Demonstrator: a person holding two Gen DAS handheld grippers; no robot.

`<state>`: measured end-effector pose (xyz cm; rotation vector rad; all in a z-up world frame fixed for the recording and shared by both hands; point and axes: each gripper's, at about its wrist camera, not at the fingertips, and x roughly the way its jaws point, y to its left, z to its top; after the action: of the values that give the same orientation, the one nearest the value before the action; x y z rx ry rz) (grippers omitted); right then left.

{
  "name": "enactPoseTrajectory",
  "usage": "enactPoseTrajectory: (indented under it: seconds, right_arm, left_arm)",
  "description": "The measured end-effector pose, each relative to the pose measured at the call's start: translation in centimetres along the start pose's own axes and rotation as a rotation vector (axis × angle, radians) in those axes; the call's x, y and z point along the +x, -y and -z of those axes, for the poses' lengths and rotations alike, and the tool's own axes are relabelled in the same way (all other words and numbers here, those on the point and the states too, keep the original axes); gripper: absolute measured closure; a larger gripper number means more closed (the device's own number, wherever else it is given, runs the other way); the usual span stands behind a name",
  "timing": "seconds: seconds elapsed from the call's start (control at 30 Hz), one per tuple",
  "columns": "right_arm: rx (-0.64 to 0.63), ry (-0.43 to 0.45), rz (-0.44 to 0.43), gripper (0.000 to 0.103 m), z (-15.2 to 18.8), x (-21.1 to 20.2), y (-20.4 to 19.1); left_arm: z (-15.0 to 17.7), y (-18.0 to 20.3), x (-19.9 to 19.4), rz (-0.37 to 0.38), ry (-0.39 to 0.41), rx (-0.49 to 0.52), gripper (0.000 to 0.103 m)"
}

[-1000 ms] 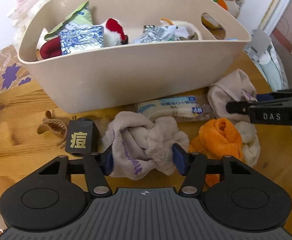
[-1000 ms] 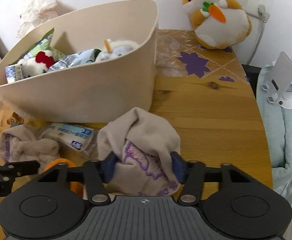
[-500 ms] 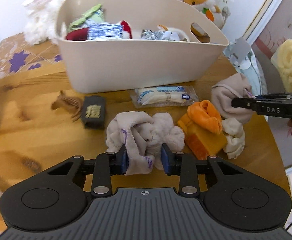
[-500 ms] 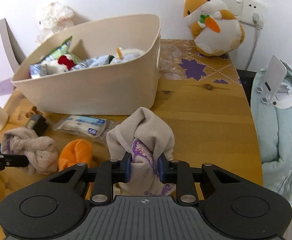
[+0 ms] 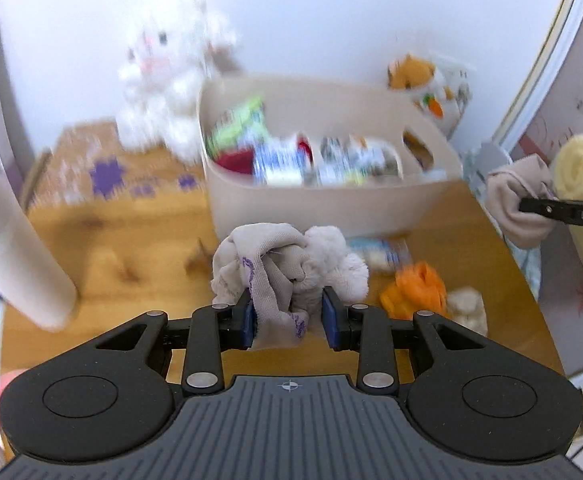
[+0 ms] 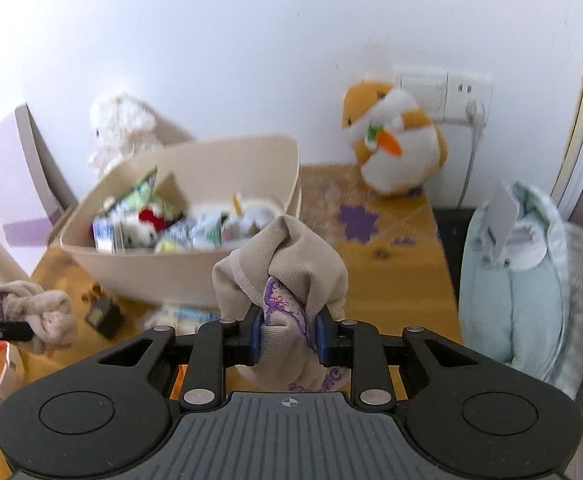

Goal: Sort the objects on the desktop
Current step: 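Carry both beige socks up over the basket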

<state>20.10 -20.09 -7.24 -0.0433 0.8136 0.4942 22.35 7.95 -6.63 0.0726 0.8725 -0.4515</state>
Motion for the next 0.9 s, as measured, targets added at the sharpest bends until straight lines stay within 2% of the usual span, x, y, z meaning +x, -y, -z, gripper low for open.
enactPoseTrajectory:
  seconds: [0.13, 0.4, 0.5, 0.67, 0.8, 0.9]
  right_arm:
    - [-0.018, 0.051, -0.004, 0.079, -2.3, -0.4, -0.4]
    - [-0.072, 0.136, -0.015, 0.079, -6.9, 1.1, -2.8]
    - [-0.073, 0.166, 0.009, 0.079, -8.2, 2.6, -3.8]
    - [-0.08, 0.167, 0.033, 0.079, -9.7, 5.8, -5.6]
    - [-0.1, 0.125, 0.059, 0.079, -9.6, 8.2, -7.1]
    - [-0.113, 0.086, 0.072, 0.079, -9.3, 9.7, -7.8]
  left_arm:
    - [-3.2, -0.3, -1.0, -0.01, 0.101, 0.006, 0.07]
    - [-9.0, 1.2, -0.7, -0.059, 0.223, 0.114, 0.07]
    - [-10.4, 1.8, 0.4, -0.091, 0.23, 0.123, 0.07]
    - [-12.1, 2.8, 3.2, -0.132, 0.205, 0.138, 0.07]
    - [-12.3, 3.5, 5.3, -0.177, 0.172, 0.173, 0.07]
    - [-12.2, 3.9, 6.4, -0.183, 0.152, 0.181, 0.07]
